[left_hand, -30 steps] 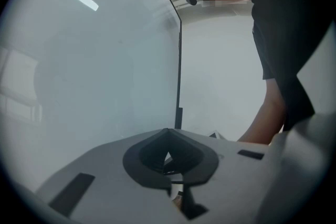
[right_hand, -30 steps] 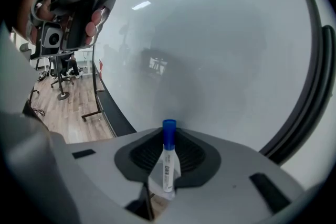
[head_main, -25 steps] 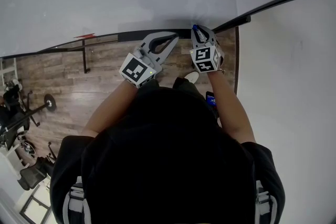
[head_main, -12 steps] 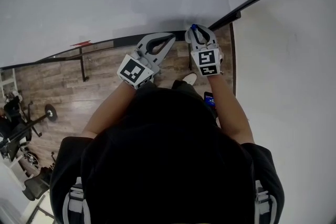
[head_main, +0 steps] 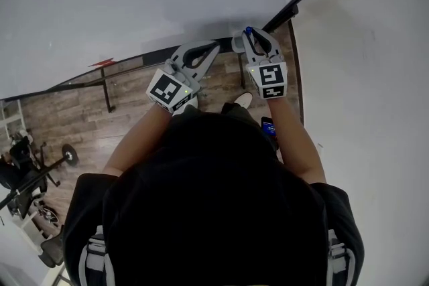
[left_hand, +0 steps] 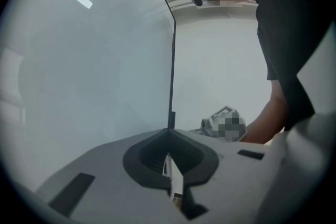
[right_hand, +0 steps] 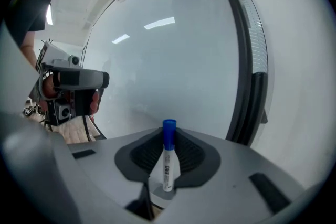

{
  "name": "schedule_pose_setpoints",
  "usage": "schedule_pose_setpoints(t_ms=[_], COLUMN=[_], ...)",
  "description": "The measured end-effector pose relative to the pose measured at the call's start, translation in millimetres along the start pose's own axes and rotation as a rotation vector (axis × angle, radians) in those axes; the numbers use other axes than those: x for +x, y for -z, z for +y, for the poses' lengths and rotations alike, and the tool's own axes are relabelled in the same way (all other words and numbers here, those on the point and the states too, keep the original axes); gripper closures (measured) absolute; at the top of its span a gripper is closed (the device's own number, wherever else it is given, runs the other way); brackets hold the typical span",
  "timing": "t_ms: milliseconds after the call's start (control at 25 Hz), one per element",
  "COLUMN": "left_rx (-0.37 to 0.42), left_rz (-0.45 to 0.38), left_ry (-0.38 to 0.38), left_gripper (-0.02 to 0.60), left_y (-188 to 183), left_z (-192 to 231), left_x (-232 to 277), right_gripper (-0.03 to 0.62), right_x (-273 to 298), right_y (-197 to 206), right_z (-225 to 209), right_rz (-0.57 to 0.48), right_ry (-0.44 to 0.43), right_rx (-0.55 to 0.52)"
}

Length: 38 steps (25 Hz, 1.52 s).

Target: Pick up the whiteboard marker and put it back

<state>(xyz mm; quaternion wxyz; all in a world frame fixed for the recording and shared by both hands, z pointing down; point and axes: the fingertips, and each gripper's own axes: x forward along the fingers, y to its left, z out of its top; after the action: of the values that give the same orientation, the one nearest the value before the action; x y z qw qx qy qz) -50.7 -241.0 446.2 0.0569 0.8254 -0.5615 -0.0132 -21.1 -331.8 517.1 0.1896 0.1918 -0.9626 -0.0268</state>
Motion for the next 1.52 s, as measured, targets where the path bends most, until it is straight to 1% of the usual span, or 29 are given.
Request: schedule_pose_setpoints(t_ms=[320, 560, 720, 920, 1000, 1120, 1280, 1520], left_rx=[0.014, 0.037, 0.050, 0.042, 0.051, 0.065, 0.062, 0.072], left_rz=[-0.005, -0.004, -0.007, -0.001, 0.004, 0.016, -0.007, -0.010], left_ry=[0.034, 0.035, 0.047, 0.086, 0.091, 0.099, 0.106, 0.104], left_gripper=[0.580, 0.578, 0.578, 0.578, 0.578, 0.578, 0.578, 0.580], left_y=[-7.6, -17.1, -33.8, -49.8, -53.4, -55.3, -63.8, -66.4], left_z=[-10.3, -12.9, -18.5, -27.3, -28.8, -32.7, -35.9, -39.6], left_x=[3.6, 6.0, 8.5, 9.9, 10.1, 7.5, 6.8, 3.4], right_gripper=[0.531, 0.531, 0.531, 0.531, 0.531, 0.531, 0.531, 0.531], right_x=[-32.7, -55.7, -72.8, -90.1, -95.8, -103.3, -108.9, -118.2], right_y=[-29.8, -62.2, -85.7, -103.7, -109.3, -113.7, -116.1, -117.9], right_z=[-5.2, 2.9, 10.0, 20.3, 22.3, 24.9, 26.7, 30.4], right_rz=[-0.083, -0.159, -0.194, -0.197, -0.202, -0.208, -0.209, -0.219], right_ry=[-0.008, -0.095, -0.133, -0.182, -0.194, -0.204, -0.212, -0.218], right_rx=[0.095, 0.164, 0.145, 0.125, 0.118, 0.116, 0.115, 0.119])
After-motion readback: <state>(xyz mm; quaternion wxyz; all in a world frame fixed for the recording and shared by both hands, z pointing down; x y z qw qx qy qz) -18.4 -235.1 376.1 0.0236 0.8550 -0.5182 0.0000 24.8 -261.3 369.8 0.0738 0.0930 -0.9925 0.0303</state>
